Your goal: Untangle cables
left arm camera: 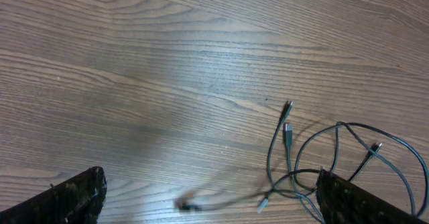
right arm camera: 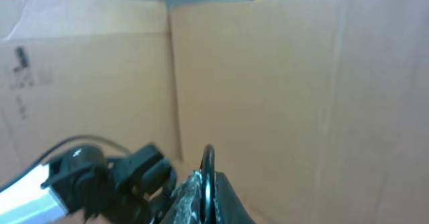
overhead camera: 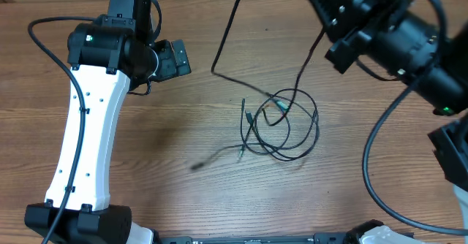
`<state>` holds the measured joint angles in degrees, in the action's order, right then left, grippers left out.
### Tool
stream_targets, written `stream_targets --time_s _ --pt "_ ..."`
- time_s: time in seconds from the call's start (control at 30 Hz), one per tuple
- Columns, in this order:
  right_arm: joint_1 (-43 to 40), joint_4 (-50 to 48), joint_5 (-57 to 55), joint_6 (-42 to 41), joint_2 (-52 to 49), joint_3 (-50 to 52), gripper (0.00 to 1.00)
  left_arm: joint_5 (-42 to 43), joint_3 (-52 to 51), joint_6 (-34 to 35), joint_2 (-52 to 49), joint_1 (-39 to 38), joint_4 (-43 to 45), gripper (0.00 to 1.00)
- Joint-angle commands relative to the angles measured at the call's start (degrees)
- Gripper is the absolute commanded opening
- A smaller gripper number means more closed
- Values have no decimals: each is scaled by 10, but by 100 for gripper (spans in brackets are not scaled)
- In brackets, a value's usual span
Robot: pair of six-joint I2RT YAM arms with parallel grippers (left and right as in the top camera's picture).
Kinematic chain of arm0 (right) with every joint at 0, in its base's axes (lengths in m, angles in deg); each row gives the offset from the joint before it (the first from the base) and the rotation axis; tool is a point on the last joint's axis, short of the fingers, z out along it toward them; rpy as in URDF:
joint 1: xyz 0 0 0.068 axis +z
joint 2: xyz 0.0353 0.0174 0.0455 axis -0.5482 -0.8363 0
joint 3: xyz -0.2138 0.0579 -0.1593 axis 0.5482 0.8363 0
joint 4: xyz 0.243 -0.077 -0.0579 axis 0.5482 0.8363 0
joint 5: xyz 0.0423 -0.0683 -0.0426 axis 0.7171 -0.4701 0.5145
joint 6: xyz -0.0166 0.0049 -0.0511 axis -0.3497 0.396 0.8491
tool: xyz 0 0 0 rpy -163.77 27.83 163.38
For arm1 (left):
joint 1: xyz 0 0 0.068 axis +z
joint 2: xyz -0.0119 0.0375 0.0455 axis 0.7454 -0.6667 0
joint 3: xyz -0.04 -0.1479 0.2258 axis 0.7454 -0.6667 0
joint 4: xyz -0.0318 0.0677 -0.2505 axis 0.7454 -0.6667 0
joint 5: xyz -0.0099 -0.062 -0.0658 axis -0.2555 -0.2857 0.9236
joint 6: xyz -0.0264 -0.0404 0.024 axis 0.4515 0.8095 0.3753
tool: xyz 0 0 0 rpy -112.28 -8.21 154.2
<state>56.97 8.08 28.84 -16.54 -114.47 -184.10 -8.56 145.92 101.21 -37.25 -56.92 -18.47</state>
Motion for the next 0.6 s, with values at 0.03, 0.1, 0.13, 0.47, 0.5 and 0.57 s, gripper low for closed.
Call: stream_targets --time_s 0.03,0.1,0.13,0.47,0.5,0.57 --pt "2 -36 -97 -4 7 -12 4 -4 1 -5 -3 1 0 99" --pt "2 -69 -114 -23 8 -12 4 -4 1 -5 -3 1 0 100" --pt "2 -88 -114 -35 8 -12 4 -4 1 -5 -3 1 0 100" --pt "2 -331 -174 -57 7 -12 4 -4 1 -5 -3 1 0 100" --pt "2 -346 -197 -55 7 -12 4 -4 1 -5 -3 1 0 100" --pt "2 -369 -250 -48 7 -12 4 -4 1 -5 -3 1 0 100"
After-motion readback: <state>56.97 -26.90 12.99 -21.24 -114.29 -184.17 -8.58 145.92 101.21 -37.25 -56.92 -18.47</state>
